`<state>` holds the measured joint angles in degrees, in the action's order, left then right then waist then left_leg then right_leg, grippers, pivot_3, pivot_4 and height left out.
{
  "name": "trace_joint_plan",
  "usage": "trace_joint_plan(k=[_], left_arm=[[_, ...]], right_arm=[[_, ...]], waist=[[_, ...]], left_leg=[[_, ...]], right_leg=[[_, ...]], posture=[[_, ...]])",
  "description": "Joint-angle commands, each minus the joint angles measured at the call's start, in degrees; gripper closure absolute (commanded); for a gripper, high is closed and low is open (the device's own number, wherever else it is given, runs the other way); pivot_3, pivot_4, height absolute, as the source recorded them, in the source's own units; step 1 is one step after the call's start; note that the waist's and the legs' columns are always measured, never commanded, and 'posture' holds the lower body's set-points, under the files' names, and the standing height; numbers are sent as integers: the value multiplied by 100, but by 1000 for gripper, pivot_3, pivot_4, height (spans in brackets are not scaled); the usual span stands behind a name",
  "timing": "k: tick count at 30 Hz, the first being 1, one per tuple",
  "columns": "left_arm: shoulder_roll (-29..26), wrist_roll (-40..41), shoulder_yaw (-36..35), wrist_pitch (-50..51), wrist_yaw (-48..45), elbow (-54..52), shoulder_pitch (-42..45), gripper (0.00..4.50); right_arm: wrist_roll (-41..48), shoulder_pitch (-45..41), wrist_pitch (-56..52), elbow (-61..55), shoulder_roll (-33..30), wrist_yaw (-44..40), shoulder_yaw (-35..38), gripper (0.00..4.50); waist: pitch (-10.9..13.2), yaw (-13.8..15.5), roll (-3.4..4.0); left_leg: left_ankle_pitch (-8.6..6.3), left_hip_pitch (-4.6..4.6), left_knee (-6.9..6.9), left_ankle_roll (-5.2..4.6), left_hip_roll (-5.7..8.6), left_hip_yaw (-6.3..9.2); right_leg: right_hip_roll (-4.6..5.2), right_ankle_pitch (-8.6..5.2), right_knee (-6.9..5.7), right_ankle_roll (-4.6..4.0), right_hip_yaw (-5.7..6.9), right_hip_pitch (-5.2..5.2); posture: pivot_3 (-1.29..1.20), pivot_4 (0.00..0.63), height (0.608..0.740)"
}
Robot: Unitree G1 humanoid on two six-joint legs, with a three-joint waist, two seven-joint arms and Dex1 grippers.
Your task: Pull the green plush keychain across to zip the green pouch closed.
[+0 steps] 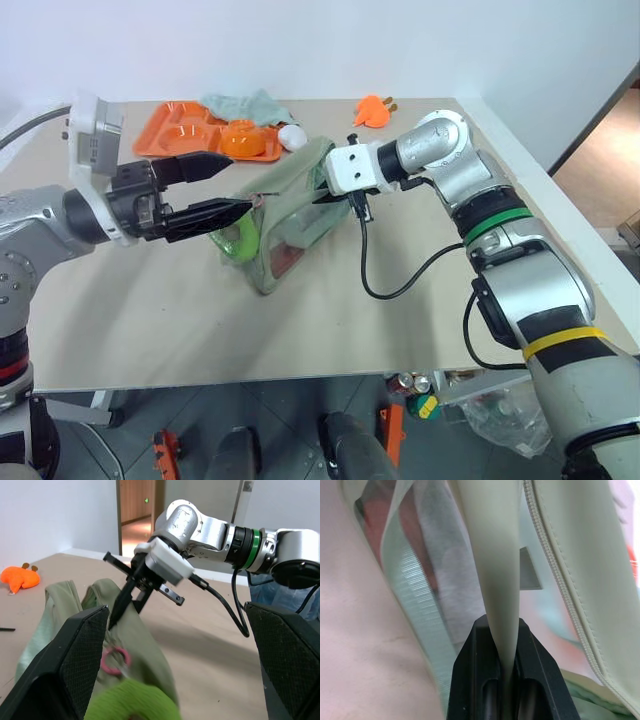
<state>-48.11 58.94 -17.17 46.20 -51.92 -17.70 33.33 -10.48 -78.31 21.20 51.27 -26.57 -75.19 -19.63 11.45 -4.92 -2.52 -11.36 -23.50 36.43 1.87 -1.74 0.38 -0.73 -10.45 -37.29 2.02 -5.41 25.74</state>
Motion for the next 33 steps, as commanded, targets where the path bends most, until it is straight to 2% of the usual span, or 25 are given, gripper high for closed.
trace_joint_plan(k=[1,6,12,18,24,31,33], left_arm=[[-1,135,-154,-23,78,-227,-8,0],[109,196,-85,-30,156,-262,-43,0],[155,182,-7,-53,157,-262,1,0],[88,299,-164,-17,211,-256,21,0],[20,518,-337,55,341,-240,61,0],[-1,561,-303,43,405,-224,36,0],[3,575,-297,44,418,-195,50,0]], right_arm=[[306,18,-884,-1171,-409,-123,424,4479],[36,117,-1891,-2706,-1074,-311,375,4479],[57,317,-3221,-4030,-1435,-933,110,4479],[59,545,-4629,-4851,-1391,-1150,-173,4479],[256,388,-6977,-5303,-993,-1006,-415,4479],[690,-107,-8257,-5170,-627,-702,-426,4479],[801,-111,-8302,-5229,-574,-587,-475,4479]], waist=[[0,41,1],[2,43,3],[1,35,2],[1,38,2],[1,35,2],[1,35,2],[1,35,1]], left_leg=[[0,-2,0,0,2,1],[-1,-7,-5,0,0,-3],[-1,-3,-7,-1,-3,-1],[0,-2,0,-1,-2,-2],[0,-3,1,-1,-3,-1],[-1,-5,1,-1,-3,0],[-1,-6,0,-1,-3,0]], right_leg=[[1,-1,1,1,0,1],[0,-7,0,-2,0,14],[-1,-12,-6,-11,9,15],[-1,-12,-12,-12,9,14],[-1,-12,-14,-14,10,16],[-1,-14,-20,-16,13,21],[-1,-15,-20,-18,14,22]], posture=[[0,150,740],[0,150,740],[0,150,740],[0,150,740],[0,150,740],[0,150,740],[0,150,740]])
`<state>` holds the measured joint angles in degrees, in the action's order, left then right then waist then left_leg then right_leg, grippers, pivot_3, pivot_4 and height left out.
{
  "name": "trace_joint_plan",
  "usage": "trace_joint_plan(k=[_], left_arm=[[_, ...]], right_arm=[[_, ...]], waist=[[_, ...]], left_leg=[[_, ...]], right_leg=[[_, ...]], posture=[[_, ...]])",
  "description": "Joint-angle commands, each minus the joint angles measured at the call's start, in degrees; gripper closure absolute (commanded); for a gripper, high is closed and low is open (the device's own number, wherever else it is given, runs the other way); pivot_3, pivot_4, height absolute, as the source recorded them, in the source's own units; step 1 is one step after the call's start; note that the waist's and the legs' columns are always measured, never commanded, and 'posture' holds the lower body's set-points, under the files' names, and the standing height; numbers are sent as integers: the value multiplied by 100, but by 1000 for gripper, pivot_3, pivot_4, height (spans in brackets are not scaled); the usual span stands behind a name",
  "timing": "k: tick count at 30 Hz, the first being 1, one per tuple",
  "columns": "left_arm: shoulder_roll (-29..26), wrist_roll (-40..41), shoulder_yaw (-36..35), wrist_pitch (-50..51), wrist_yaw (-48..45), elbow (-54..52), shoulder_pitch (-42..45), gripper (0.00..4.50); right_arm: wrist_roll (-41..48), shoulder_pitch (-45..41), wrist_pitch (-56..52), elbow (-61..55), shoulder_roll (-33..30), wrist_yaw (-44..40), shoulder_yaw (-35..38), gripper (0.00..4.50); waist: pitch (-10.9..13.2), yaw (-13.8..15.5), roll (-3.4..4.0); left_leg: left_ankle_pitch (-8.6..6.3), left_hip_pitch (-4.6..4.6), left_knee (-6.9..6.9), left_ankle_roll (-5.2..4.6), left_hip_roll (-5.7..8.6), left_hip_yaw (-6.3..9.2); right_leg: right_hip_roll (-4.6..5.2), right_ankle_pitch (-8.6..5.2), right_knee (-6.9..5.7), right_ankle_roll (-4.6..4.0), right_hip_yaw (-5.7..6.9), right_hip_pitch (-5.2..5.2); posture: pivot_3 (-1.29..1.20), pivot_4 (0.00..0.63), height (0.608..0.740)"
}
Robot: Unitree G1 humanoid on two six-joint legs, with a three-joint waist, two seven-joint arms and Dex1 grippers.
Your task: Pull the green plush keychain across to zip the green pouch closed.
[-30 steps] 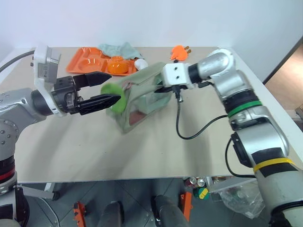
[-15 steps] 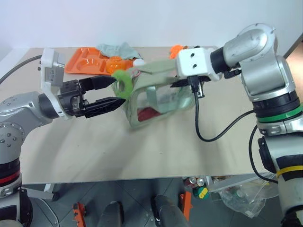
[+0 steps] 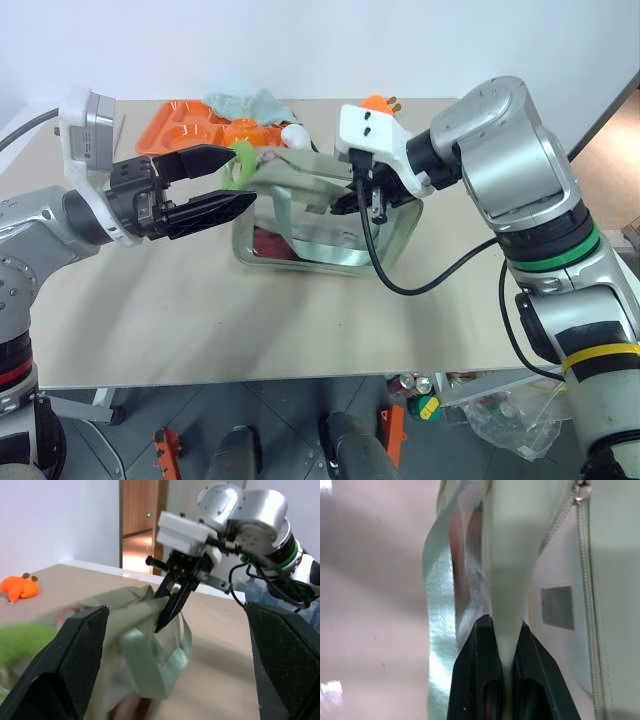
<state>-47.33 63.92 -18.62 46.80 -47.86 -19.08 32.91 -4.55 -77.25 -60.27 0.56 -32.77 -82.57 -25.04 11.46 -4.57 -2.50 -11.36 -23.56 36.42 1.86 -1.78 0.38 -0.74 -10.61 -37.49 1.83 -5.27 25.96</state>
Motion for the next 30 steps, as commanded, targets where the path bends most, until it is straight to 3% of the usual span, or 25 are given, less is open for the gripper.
trace_joint_plan(k=[1,15,18,23,28,30], left_arm=[[-71,81,-149,-20,19,-51,95,0],[-33,111,-128,-32,59,-21,120,0],[-17,77,-85,-44,49,34,166,0],[-20,44,-57,-44,7,109,206,0],[-65,84,-86,-2,-29,142,196,0],[-96,96,-88,27,-57,126,168,0]], right_arm=[[259,-176,-134,-225,42,192,28,4479],[856,326,-387,-773,307,1030,-311,4479],[986,380,-542,-577,688,1584,58,3507],[1652,241,-663,-310,1159,1832,839,1663],[2652,91,-318,56,648,1097,1805,28],[2967,207,215,155,362,830,2312,28]], waist=[[-1,3,-1],[-2,-3,-3],[-3,-10,-4],[-3,-4,-5],[-3,25,-5],[-3,30,-5]], left_leg=[[0,0,0,0,0,1],[0,-6,3,0,-1,13],[0,-6,3,0,-2,12],[0,-12,3,0,-2,23],[0,-23,3,0,-1,36],[0,-29,4,0,1,46]], right_leg=[[0,-1,0,-1,2,-1],[0,0,0,-1,15,-1],[-1,0,-1,-3,15,-1],[0,0,0,-4,26,-1],[1,-1,8,-3,39,-1],[3,-2,12,-1,45,-4]], posture=[[0,150,740],[0,150,740],[0,150,740],[0,150,740],[0,150,740],[0,150,740]])
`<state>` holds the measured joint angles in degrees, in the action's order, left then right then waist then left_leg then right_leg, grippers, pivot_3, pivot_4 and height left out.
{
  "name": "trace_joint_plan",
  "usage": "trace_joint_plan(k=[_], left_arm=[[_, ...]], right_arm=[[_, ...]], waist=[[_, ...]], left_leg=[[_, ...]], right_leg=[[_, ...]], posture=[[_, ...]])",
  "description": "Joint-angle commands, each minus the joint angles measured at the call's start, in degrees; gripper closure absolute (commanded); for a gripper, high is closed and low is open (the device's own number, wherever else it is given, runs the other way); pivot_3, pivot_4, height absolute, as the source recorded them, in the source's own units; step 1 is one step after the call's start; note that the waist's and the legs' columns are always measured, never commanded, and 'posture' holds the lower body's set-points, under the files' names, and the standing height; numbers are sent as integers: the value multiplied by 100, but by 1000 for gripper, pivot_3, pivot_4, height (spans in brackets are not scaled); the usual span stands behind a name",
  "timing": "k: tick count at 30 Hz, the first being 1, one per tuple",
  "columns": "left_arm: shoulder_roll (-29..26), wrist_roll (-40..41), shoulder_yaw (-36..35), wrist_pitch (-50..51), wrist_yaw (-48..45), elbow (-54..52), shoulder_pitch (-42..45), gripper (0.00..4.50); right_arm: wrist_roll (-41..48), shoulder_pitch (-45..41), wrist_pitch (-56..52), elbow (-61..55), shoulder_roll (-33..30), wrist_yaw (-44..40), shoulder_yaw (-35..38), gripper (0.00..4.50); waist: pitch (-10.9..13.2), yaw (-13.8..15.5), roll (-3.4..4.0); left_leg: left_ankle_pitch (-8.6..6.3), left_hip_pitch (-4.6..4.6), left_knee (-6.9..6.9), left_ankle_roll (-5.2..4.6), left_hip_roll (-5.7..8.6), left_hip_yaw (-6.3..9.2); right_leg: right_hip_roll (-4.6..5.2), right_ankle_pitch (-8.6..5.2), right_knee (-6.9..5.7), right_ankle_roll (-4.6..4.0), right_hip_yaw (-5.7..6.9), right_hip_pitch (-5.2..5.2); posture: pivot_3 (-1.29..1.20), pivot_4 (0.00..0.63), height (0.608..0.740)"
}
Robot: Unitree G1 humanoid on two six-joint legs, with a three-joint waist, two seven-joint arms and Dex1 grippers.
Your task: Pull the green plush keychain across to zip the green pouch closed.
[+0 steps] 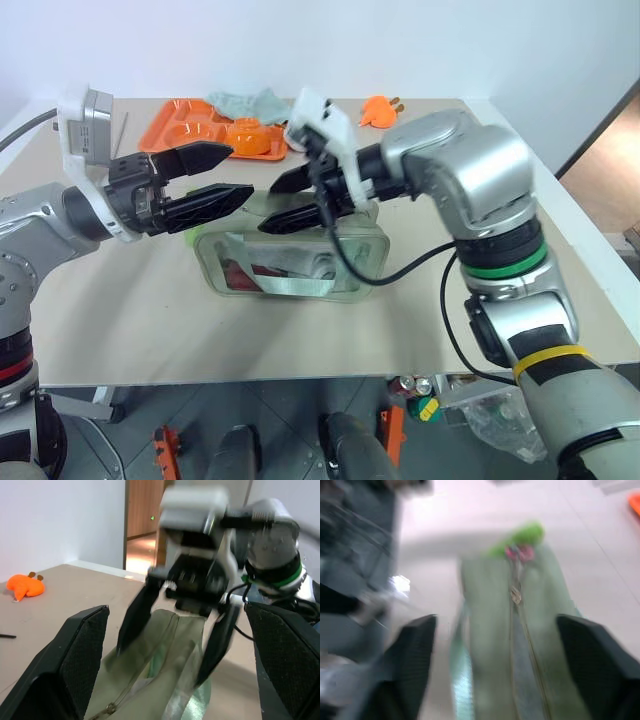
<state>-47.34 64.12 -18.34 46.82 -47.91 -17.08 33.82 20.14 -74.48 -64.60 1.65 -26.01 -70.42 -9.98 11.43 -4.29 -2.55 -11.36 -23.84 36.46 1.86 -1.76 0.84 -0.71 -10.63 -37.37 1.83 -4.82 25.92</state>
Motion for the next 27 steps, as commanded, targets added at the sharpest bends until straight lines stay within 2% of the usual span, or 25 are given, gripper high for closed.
trace_joint_plan(k=[1,3,5,10,13,20,27], left_arm=[[-110,96,-120,40,-78,-87,63,0],[-140,109,-114,73,-137,-118,45,0],[-212,102,-71,132,-233,-150,31,0],[-370,74,-9,213,-485,-172,87,0],[-372,24,87,218,-572,-114,173,0],[-263,-153,369,159,-728,67,365,0],[-278,-335,534,192,-838,176,416,0]], right_arm=[[554,97,1040,6,-453,-445,1020,28],[447,533,1952,-139,-611,-301,1289,28],[513,1126,2362,-362,-840,-329,1492,28],[794,2305,2388,-985,-1782,-793,1566,28],[903,2770,2444,-1247,-2091,-657,1682,28],[827,3321,2608,-1433,-2131,-162,1516,28],[555,3552,2972,-1368,-1997,87,990,28]], waist=[[0,3,0],[-4,2,-6],[-6,-1,-9],[4,1,6],[7,-23,12],[7,-27,12],[7,-24,11]], left_leg=[[0,-2,0,0,0,2],[0,-7,0,0,0,9],[-1,-6,-2,-1,0,13],[-1,-9,-4,-1,1,14],[-1,-5,-2,-1,0,11],[1,32,3,-2,0,13],[1,50,6,-1,1,9]], right_leg=[[0,0,4,0,2,-1],[0,0,13,2,9,-4],[0,-1,20,2,12,-9],[-1,-1,12,1,10,-2],[-1,-4,8,-3,10,-1],[-3,-12,6,-28,11,-38],[-3,-13,10,-27,7,-57]], posture=[[0,150,740],[0,150,740],[0,150,740],[0,150,740],[0,150,740],[0,150,740],[0,150,740]])
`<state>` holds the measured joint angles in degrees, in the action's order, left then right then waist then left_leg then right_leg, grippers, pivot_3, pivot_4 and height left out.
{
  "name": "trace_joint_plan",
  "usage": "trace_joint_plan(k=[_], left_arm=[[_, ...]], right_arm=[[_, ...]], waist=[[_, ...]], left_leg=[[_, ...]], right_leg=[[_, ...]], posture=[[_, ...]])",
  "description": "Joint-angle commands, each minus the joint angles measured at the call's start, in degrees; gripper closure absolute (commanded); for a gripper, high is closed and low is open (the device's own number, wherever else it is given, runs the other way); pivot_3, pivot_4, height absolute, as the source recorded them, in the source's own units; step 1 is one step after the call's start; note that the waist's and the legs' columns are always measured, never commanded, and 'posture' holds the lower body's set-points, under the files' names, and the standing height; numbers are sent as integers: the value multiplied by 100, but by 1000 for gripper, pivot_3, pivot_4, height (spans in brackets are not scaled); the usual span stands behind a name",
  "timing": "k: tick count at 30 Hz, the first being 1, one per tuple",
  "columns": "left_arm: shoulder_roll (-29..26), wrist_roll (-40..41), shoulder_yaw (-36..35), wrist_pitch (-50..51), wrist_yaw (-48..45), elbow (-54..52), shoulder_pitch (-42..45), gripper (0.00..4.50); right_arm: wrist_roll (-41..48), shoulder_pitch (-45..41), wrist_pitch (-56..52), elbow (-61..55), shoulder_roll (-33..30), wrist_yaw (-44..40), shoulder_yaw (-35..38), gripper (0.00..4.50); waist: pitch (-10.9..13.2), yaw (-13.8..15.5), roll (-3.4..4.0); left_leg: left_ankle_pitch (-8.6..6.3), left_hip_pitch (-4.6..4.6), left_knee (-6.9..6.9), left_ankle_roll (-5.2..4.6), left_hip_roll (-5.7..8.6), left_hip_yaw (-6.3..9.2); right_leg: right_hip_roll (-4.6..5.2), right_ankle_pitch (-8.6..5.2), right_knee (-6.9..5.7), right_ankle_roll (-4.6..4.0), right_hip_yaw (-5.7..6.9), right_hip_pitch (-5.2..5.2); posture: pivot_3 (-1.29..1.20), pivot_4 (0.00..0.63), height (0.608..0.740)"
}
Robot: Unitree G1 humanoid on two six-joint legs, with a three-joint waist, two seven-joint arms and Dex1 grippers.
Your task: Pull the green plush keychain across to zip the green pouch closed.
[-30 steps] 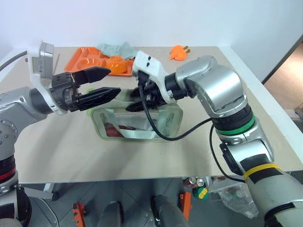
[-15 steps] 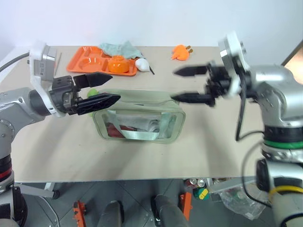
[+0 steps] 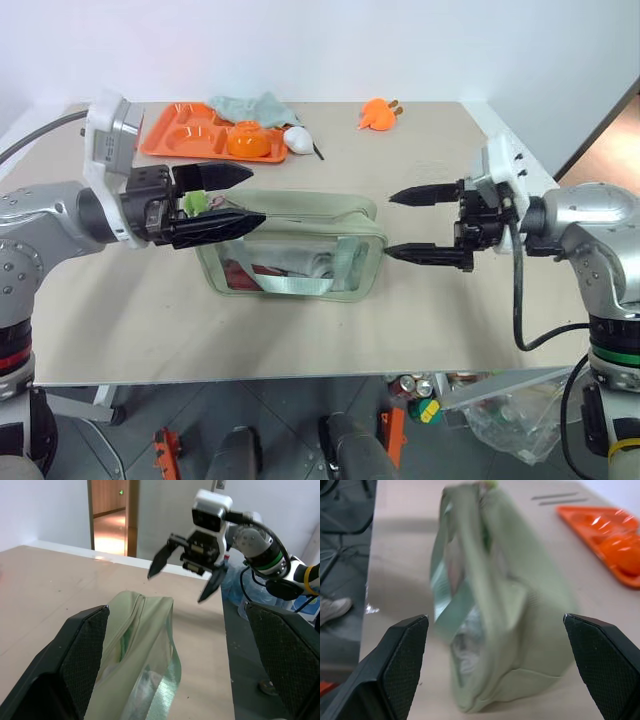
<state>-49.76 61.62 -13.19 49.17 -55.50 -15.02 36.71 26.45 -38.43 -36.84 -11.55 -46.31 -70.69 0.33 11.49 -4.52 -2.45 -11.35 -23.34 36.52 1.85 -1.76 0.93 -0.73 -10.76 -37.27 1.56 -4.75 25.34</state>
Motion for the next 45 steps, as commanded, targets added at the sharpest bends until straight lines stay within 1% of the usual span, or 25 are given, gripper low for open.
trace_joint_plan(k=[1,7,10,11,17,20,21,24,29,32,35,42,45], left_arm=[[-54,-124,35,-33,-103,-30,110,0],[-256,-417,-12,-109,-374,92,-160,0],[-342,-449,-188,-83,-435,155,-342,0],[-371,-458,-246,-85,-438,177,-390,0],[-468,-440,-622,-50,-341,242,-608,0],[-540,-497,-954,-69,-282,449,-781,0],[-564,-533,-1044,-76,-259,554,-830,0],[-663,-763,-1309,-154,-261,965,-1177,0],[-668,-923,-1504,-170,-303,1214,-1639,0],[-662,-964,-1507,-124,-317,1210,-1869,0],[-641,-1133,-1368,-211,-334,1211,-2050,0],[-437,-1105,-1429,-194,-132,1713,-1714,0],[-304,-1096,-1236,-125,-121,1902,-1417,0]], right_arm=[[-94,-54,230,-8,53,137,-85,28],[-244,-29,420,71,149,193,-375,28],[-206,4,473,58,198,186,-405,781],[-192,20,491,44,194,170,-410,1202],[-212,84,574,61,196,169,-445,3224],[-216,109,593,30,225,185,-480,4284],[-224,108,597,30,238,195,-496,4443],[-278,110,656,58,273,235,-530,4443],[-328,90,642,118,313,281,-561,4443],[-355,93,616,118,325,297,-598,4443],[-374,104,619,107,333,312,-617,4443],[-384,162,645,51,328,354,-621,4443],[-402,120,670,90,328,352,-624,4443]], waist=[[1,-1,1],[0,2,1],[1,2,1],[0,3,1],[0,8,0],[0,2,0],[0,1,1],[0,-5,1],[0,-3,0],[0,-3,0],[0,-3,0],[-1,-3,-1],[-2,-2,-3]], left_leg=[[0,0,-1,0,0,-1],[0,0,-3,0,0,1],[0,0,-4,0,-1,3],[0,0,-4,0,-1,4],[0,-2,-4,0,0,4],[0,-1,-6,0,-1,3],[0,-1,-7,0,-2,5],[0,1,-8,0,-4,6],[0,1,-8,0,-4,4],[0,1,-9,0,-5,3],[0,1,-9,0,-6,6],[0,3,-9,0,-7,4],[0,3,-9,0,-7,5]], right_leg=[[0,0,0,0,-1,0],[0,-1,1,2,0,0],[-1,-3,0,-1,2,1],[-1,-3,0,-1,2,1],[1,-4,4,-1,3,0],[1,-4,4,-2,3,1],[0,-5,4,-3,6,1],[-2,-5,3,-6,8,2],[2,-6,4,-6,9,1],[2,-6,5,-7,9,2],[2,-8,4,-10,12,2],[1,-7,4,-13,13,2],[1,-7,4,-12,14,1]], posture=[[0,150,740],[0,150,740],[0,150,740],[0,150,740],[0,150,740],[0,150,740],[0,150,740],[0,150,740],[0,150,740],[0,150,740],[0,150,740],[0,150,740],[0,150,740]])
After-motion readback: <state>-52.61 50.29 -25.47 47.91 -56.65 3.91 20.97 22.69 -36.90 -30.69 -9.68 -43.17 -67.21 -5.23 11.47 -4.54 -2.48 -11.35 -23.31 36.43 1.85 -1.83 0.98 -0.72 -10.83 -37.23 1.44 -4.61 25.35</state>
